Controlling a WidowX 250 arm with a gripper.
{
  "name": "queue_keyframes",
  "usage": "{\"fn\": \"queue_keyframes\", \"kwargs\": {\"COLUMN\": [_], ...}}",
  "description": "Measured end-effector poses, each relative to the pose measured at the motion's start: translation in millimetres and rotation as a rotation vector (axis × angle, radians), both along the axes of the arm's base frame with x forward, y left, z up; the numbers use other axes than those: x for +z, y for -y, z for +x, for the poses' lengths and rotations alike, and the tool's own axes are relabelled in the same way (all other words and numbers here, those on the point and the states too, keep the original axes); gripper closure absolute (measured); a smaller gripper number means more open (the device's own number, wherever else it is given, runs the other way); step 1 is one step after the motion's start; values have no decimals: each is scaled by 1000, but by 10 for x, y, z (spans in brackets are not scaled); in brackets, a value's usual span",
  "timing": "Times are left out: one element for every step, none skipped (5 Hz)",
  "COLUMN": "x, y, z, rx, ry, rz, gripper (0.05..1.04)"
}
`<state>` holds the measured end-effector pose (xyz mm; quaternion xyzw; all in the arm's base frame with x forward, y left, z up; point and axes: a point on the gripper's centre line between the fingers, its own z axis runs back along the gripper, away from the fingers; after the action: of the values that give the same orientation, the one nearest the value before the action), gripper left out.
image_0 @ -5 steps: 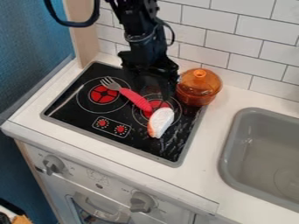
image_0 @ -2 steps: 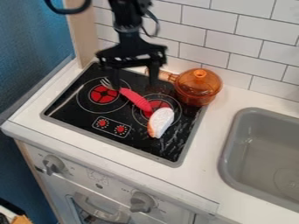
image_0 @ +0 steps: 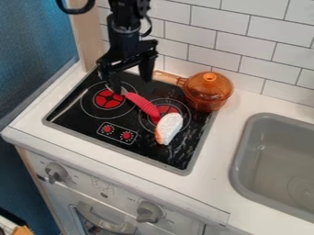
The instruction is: Push the pink fork to the left burner and make it vertical
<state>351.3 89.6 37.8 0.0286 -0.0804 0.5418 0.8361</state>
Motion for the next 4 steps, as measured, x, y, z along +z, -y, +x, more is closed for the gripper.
{"fn": "queue_keyframes", "kwargs": {"x": [-138, -251, -423, -443], "y": [-75, -68, -89, -55], "z": [72, 115, 90, 112], "rx": [141, 168, 171, 150], "ry": [-47, -82, -130, -124], "rz": [36, 61, 72, 57], "gripper": [83, 83, 83, 83]}}
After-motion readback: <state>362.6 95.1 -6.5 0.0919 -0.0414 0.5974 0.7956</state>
